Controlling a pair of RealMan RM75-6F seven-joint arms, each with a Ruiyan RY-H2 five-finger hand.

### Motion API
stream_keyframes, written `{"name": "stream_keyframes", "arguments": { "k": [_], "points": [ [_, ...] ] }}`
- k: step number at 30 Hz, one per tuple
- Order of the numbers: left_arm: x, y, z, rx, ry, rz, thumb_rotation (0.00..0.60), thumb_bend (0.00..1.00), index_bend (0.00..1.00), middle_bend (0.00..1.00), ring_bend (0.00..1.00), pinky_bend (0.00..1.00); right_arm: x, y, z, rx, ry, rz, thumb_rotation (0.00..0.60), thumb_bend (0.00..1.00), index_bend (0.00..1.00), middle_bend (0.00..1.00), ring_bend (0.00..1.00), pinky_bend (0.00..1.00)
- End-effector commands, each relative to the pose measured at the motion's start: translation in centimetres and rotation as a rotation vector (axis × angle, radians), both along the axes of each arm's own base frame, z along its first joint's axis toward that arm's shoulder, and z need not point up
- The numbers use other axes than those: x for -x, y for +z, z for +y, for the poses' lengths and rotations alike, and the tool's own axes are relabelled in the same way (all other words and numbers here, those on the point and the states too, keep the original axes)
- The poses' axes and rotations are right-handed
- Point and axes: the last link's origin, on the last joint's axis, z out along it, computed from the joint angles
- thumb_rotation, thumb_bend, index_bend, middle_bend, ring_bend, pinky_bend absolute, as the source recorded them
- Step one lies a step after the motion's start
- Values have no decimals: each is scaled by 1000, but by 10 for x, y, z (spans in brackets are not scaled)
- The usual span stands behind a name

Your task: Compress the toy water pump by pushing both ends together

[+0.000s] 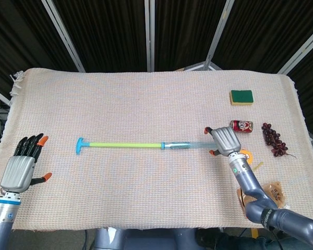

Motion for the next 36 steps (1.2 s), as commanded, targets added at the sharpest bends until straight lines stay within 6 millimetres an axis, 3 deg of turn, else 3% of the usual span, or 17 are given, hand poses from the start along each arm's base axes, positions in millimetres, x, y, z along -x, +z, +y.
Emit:
{"name": "stream_keyframes", "arguments": {
  "k": [1,12,29,36],
  "points": [
    [0,0,1,-1,2,2,600,0,0,0,0,0,-4,-13,-8,-6,3,29,600,73,424,1000,1000,1000],
    [5,-2,3,3,21,11,600,0,0,0,0,0,4,-31,-18,-6,-14,105,600,146,478,1000,1000,1000],
    [6,-4,3,10,25,12,600,0,0,0,0,0,16,-35,-20,-15,-46,147,600,169,493,1000,1000,1000],
    [8,-7,7,24,33,19,600,0,0,0,0,0,17,-36,-21,-11,-54,156,600,297,616,1000,1000,1000]
  ]
}}
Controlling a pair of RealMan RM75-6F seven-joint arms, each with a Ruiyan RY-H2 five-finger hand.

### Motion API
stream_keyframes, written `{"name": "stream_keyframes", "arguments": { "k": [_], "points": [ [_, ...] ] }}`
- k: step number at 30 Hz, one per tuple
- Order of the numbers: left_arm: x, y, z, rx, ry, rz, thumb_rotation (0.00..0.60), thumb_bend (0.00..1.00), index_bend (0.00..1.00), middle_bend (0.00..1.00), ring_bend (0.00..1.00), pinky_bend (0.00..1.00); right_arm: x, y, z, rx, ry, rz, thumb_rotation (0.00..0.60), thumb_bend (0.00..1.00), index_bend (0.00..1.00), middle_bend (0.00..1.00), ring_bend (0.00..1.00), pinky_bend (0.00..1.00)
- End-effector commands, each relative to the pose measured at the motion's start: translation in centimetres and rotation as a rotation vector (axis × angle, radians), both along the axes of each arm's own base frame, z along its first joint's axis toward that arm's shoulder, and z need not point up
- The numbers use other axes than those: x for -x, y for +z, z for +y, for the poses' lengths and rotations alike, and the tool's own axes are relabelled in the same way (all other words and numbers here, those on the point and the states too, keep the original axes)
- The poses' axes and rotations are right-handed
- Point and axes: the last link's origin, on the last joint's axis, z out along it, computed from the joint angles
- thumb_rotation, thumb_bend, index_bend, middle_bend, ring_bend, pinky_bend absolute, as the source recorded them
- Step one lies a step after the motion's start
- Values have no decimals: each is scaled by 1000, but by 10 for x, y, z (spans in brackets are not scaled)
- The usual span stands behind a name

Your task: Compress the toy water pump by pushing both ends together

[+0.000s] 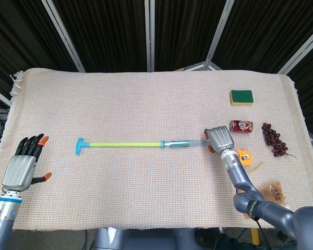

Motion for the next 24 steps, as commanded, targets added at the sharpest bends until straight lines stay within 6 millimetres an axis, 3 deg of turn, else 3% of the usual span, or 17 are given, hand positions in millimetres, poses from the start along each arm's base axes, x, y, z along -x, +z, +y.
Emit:
{"name": "stream_keyframes", "arguments": {
  "k": [1,4,6,8,11,14,17,24],
  "points": [
    [1,-1,3,7,2,7,600,0,0,0,0,0,1,0,0,2,-4,-1,600,305,626,1000,1000,1000],
    [1,-5,10,21,3,18,600,0,0,17,19,22,1,1,2,0,-6,-3,600,328,639,1000,1000,1000],
    [0,-9,17,35,1,26,600,0,0,142,166,166,1,1,4,-4,-8,-9,600,344,642,1000,1000,1000],
    [-2,-15,29,53,-6,25,600,2,0,392,430,447,1,1,5,-9,-14,-17,600,357,643,1000,1000,1000],
    [-6,-27,49,91,-23,19,600,59,4,579,605,676,-1,3,8,-12,-16,-20,600,364,644,1000,1000,1000],
    [-9,-36,67,113,-41,18,600,232,109,719,747,883,-2,4,10,-14,-15,-17,600,363,644,1000,1000,1000],
    [-12,-45,85,118,-59,0,600,324,233,784,808,987,-4,5,12,-15,-16,-18,600,363,644,1000,1000,1000],
    [-12,-69,113,168,-59,58,600,336,382,797,819,1000,-6,7,16,-20,-26,-17,600,367,645,1000,1000,1000]
  ]
}}
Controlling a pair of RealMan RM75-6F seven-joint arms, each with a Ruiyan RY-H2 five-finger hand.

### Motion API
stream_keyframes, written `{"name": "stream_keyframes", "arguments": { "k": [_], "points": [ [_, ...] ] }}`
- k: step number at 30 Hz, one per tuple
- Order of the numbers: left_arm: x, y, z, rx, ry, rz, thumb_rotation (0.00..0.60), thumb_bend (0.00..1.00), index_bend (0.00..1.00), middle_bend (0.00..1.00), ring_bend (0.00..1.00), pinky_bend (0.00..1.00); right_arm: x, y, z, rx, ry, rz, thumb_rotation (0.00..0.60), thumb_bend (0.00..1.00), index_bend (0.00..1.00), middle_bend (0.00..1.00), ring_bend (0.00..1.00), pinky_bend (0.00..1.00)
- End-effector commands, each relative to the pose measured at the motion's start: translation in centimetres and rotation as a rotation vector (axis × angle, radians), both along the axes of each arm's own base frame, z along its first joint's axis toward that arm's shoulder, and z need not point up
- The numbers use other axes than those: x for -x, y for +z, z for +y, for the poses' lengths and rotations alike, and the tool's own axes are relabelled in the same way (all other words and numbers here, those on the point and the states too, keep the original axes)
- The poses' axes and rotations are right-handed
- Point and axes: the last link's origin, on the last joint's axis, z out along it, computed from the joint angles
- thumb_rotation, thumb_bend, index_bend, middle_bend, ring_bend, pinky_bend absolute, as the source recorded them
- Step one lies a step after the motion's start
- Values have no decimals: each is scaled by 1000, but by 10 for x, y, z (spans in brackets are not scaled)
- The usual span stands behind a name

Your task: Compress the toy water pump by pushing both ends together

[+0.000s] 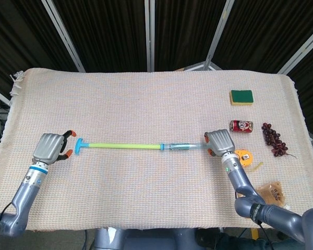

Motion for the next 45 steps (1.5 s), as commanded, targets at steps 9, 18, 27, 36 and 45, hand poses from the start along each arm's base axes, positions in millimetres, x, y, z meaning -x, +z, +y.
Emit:
{"name": "stream_keyframes", "arguments": {
  "k": [9,18,27,36,45],
  "points": [
    [5,-30,26,67,53,44,600,341,386,797,819,1000,2,-2,2,-9,-23,10,600,376,646,1000,1000,1000],
    [5,-45,32,100,59,55,600,364,396,797,819,1000,2,-6,0,-6,-35,4,600,376,646,1000,1000,1000],
    [5,-59,34,127,68,55,600,387,404,797,819,1000,6,-4,-1,-1,-40,3,600,376,646,1000,1000,1000],
    [0,-69,36,140,64,44,600,403,416,797,819,1000,3,-3,0,0,-31,-5,600,375,646,1000,1000,1000],
    [0,-77,38,151,75,43,600,416,493,797,819,1000,0,-2,1,0,-26,-9,600,376,647,1000,1000,1000]
  ]
}}
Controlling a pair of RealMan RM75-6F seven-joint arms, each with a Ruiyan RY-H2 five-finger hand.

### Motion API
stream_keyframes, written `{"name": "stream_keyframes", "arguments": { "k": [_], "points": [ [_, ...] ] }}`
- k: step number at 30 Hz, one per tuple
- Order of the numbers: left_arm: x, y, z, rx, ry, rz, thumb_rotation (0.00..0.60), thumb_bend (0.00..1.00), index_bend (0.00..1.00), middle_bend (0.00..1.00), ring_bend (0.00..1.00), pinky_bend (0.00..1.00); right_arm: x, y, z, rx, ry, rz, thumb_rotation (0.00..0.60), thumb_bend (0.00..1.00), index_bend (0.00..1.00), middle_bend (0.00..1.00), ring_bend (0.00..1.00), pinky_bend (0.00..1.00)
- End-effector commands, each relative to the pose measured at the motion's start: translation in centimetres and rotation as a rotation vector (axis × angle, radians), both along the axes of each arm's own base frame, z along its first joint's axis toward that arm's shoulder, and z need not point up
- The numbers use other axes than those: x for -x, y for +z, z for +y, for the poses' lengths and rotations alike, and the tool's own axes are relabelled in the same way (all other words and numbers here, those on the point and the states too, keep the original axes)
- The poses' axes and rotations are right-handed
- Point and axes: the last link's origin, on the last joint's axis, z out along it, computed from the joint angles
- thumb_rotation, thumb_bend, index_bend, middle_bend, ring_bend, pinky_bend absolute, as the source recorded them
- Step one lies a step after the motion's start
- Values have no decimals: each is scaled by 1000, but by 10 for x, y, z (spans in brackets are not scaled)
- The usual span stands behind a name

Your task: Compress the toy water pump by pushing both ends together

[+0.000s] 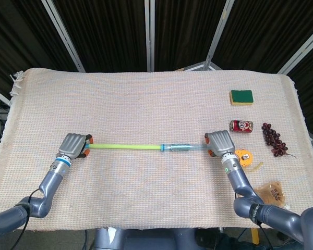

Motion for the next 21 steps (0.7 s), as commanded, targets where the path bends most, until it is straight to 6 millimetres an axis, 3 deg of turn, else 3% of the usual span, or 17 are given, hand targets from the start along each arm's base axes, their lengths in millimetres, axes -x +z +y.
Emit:
{"name": "stream_keyframes", "arguments": {
  "k": [1,8,21],
  "points": [
    [-1,-1,1,0,2,-7,600,416,537,797,819,1000,-1,0,0,1,1,-1,600,376,647,1000,1000,1000],
    [-6,1,3,-19,4,-42,600,416,712,803,819,1000,-6,1,2,0,7,-18,600,378,648,1000,1000,1000],
    [-33,2,5,-34,-15,-112,600,417,762,808,820,1000,-39,1,11,-23,46,-71,600,382,650,1000,1000,1000]
  ]
}}
